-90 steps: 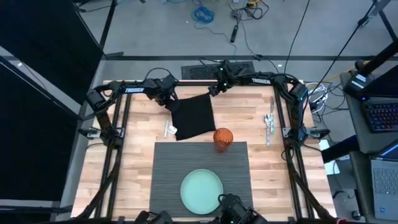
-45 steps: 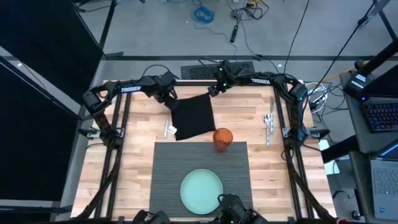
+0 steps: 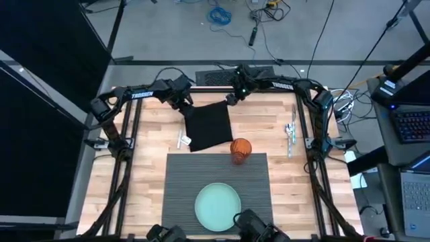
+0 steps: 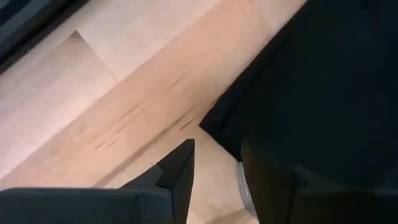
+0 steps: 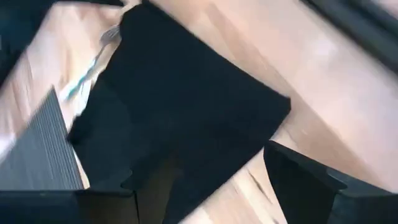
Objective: Set table place
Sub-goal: Fold the black napkin
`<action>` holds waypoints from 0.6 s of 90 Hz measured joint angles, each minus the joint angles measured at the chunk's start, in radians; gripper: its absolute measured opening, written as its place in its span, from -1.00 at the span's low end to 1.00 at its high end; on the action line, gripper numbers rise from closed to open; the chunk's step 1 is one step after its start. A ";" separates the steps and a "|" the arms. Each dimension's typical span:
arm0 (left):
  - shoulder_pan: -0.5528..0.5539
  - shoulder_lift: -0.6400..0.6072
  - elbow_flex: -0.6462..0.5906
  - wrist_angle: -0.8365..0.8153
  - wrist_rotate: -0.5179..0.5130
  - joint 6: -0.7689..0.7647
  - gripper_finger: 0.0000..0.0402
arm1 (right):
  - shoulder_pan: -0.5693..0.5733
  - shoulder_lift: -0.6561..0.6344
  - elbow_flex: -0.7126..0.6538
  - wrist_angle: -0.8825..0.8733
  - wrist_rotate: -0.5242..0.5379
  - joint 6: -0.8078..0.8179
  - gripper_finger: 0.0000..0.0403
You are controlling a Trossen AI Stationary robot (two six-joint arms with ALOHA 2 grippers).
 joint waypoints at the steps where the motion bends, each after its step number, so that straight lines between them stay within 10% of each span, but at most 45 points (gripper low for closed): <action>1: 0.000 0.000 0.000 0.000 0.002 0.000 -0.41 | 0.000 0.001 0.007 -0.004 0.000 -0.011 0.15; 54: 0.000 0.000 -0.001 0.000 0.013 0.008 -0.41 | 0.000 0.178 0.207 -0.147 0.150 -0.260 0.15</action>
